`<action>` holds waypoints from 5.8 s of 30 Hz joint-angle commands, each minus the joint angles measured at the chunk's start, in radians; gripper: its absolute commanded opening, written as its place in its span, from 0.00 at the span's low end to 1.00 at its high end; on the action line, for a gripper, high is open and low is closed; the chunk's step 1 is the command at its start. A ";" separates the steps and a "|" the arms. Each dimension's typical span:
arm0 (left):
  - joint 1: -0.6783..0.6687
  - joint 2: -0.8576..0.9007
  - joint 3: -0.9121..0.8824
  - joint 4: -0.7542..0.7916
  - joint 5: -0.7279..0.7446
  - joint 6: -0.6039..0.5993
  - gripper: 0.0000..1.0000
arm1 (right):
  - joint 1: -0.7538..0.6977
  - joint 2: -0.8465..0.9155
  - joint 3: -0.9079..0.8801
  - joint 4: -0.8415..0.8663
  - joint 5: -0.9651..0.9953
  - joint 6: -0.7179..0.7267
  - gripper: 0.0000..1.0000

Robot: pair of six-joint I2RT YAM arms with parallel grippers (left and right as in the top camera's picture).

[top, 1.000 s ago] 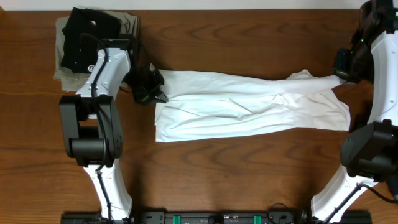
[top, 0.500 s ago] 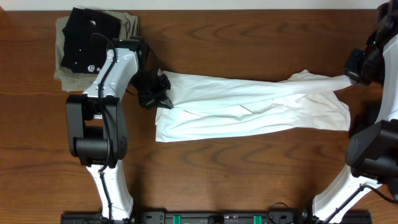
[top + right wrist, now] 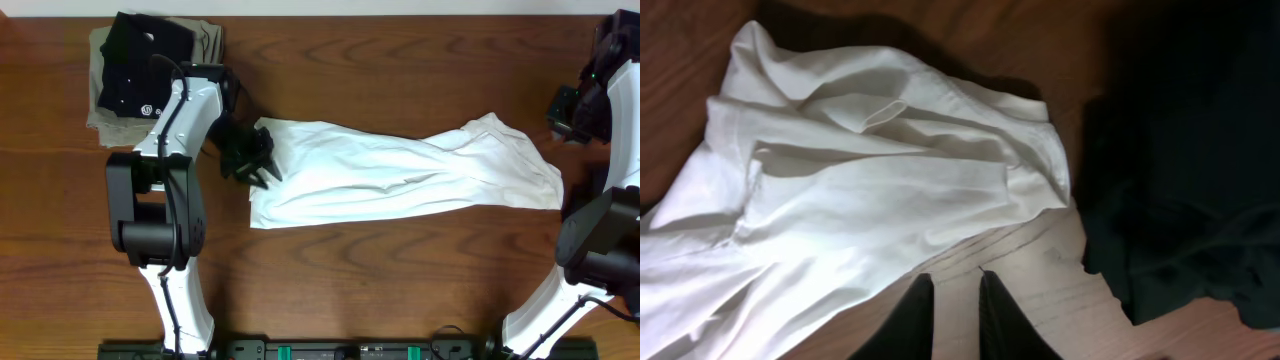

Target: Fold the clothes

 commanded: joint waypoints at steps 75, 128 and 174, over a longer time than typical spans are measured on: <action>-0.300 -0.076 -0.091 0.389 -0.253 -0.077 0.06 | 0.604 -0.020 -0.553 0.689 -0.404 0.100 0.01; -0.177 -0.074 -0.177 0.401 -0.669 -0.043 0.06 | 0.307 -0.019 -0.678 0.682 -0.012 -0.036 0.01; -0.164 -0.018 -0.154 0.545 -0.487 -0.084 0.06 | 0.314 -0.019 -0.678 0.674 -0.154 -0.036 0.01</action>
